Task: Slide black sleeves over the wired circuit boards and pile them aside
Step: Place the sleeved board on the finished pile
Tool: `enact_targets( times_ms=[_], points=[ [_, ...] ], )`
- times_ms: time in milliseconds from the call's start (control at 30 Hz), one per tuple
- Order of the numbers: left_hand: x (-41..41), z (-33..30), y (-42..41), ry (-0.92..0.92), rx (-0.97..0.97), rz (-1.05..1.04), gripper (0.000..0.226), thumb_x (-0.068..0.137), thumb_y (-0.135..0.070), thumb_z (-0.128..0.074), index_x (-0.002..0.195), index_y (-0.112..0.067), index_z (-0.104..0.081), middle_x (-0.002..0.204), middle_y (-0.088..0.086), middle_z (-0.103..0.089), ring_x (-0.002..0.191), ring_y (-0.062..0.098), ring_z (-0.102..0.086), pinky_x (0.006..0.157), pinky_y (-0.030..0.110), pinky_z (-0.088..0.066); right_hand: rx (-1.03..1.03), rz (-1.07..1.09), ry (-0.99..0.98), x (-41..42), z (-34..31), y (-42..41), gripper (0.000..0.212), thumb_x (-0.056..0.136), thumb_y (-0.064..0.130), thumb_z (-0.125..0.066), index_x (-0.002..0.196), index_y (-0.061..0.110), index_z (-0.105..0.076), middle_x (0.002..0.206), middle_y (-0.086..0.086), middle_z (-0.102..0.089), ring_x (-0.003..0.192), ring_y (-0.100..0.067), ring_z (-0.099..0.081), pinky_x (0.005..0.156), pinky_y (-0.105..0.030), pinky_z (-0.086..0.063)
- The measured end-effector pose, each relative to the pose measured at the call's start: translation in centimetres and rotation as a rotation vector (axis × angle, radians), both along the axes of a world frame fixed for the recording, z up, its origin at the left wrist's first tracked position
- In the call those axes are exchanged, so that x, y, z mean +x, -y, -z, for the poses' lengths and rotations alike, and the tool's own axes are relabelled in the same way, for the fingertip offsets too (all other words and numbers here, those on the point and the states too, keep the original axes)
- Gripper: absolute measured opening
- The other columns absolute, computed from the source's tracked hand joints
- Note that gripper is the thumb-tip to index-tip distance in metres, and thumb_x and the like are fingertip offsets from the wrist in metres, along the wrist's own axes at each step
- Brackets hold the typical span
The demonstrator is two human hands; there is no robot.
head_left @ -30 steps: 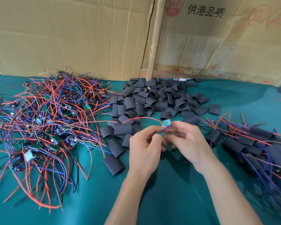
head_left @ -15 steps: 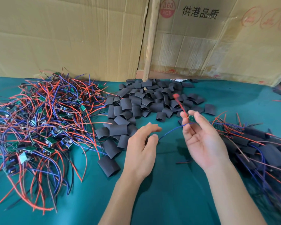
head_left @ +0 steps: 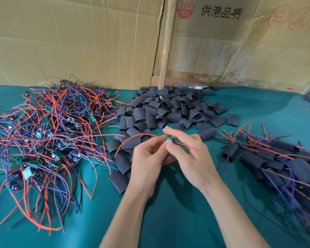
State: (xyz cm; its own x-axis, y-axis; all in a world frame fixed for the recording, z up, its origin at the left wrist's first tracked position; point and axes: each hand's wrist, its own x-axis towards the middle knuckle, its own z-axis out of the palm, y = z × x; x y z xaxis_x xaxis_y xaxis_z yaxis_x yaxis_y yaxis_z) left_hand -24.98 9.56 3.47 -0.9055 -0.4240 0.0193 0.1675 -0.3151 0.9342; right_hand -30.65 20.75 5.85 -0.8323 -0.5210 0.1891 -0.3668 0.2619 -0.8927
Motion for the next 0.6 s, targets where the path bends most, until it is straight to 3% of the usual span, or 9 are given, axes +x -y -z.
enact_targets(
  times_ms=[67, 133, 167, 267, 333, 433, 533, 600],
  points=[
    [0.0, 0.0, 0.3, 0.005, 0.067, -0.058, 0.017, 0.098, -0.007, -0.064, 0.111, -0.001, -0.073, 0.104, 0.018, -0.077, 0.087, 0.023, -0.073, 0.075, 0.029, -0.059, 0.066, -0.081, 0.044, 0.0, -0.2, -0.2, 0.068, 0.071, 0.026, -0.052, 0.133, 0.052, -0.055, 0.118, 0.024, -0.058, 0.105, 0.006, -0.050, 0.084, -0.008, -0.042],
    [-0.1, -0.2, 0.7, 0.002, 0.112, -0.135, 0.014, 0.096, -0.008, -0.065, 0.107, -0.002, -0.071, 0.100, 0.017, -0.077, 0.091, 0.026, -0.074, 0.078, 0.034, -0.059, 0.123, -0.071, -0.003, -0.5, -0.1, -0.6, 0.079, 0.064, 0.022, -0.051, 0.139, 0.047, -0.052, 0.135, 0.035, -0.051, 0.117, 0.003, -0.051, 0.094, -0.019, -0.046],
    [0.0, -0.3, 0.9, -0.012, 0.126, -0.166, 0.010, 0.096, -0.008, -0.065, 0.103, -0.004, -0.071, 0.095, 0.015, -0.077, 0.089, 0.023, -0.074, 0.076, 0.032, -0.059, 0.179, -0.037, -0.066, -0.7, -0.1, -0.9, 0.079, 0.064, 0.022, -0.052, 0.140, 0.041, -0.054, 0.142, 0.031, -0.049, 0.124, -0.002, -0.049, 0.101, -0.026, -0.046],
    [0.1, -0.7, 1.2, -0.081, 0.183, -0.172, 0.003, 0.092, -0.005, -0.069, 0.091, -0.007, -0.066, 0.082, 0.012, -0.071, 0.077, 0.019, -0.074, 0.065, 0.026, -0.059, 0.306, -0.102, -0.206, -0.7, 0.0, -0.5, 0.056, 0.068, 0.020, -0.066, 0.120, 0.040, -0.070, 0.130, 0.026, -0.063, 0.120, -0.004, -0.052, 0.105, -0.036, -0.043],
    [0.1, -0.7, 1.1, -0.109, 0.197, -0.149, 0.012, 0.084, -0.007, -0.073, 0.087, -0.007, -0.061, 0.086, 0.012, -0.071, 0.085, 0.024, -0.075, 0.072, 0.032, -0.062, 0.354, -0.205, -0.265, -0.5, 0.5, 0.1, 0.041, 0.070, 0.015, -0.075, 0.105, 0.038, -0.077, 0.118, 0.024, -0.071, 0.116, -0.004, -0.058, 0.106, -0.039, -0.040],
    [0.0, -0.5, 1.0, -0.142, 0.201, -0.108, 0.004, 0.079, -0.009, -0.068, 0.078, -0.009, -0.065, 0.100, 0.011, -0.075, 0.098, 0.031, -0.075, 0.074, 0.036, -0.063, 0.351, -0.166, -0.280, -0.9, 1.5, 0.1, 0.036, 0.076, 0.014, -0.077, 0.102, 0.040, -0.078, 0.112, 0.026, -0.069, 0.113, -0.005, -0.057, 0.103, -0.030, -0.037],
    [0.1, -0.4, 1.2, -0.093, 0.163, -0.107, 0.030, 0.076, -0.012, -0.073, 0.089, 0.011, -0.059, 0.095, 0.013, -0.075, 0.078, 0.022, -0.073, 0.062, 0.024, -0.056, 0.320, -0.115, -0.285, -0.6, 2.1, 0.2, 0.024, 0.079, 0.029, -0.079, 0.100, 0.041, -0.076, 0.116, 0.026, -0.067, 0.110, -0.008, -0.051, 0.099, -0.025, -0.039],
    [0.1, -0.5, 1.2, -0.078, 0.150, -0.128, 0.038, 0.071, -0.015, -0.081, 0.086, 0.009, -0.057, 0.086, 0.014, -0.072, 0.060, 0.016, -0.059, 0.055, 0.021, -0.048, 0.310, -0.096, -0.311, -0.2, 2.3, 0.8, 0.015, 0.081, 0.035, -0.078, 0.084, 0.043, -0.066, 0.099, 0.026, -0.066, 0.095, -0.016, -0.050, 0.086, -0.033, -0.045]
  ],
)
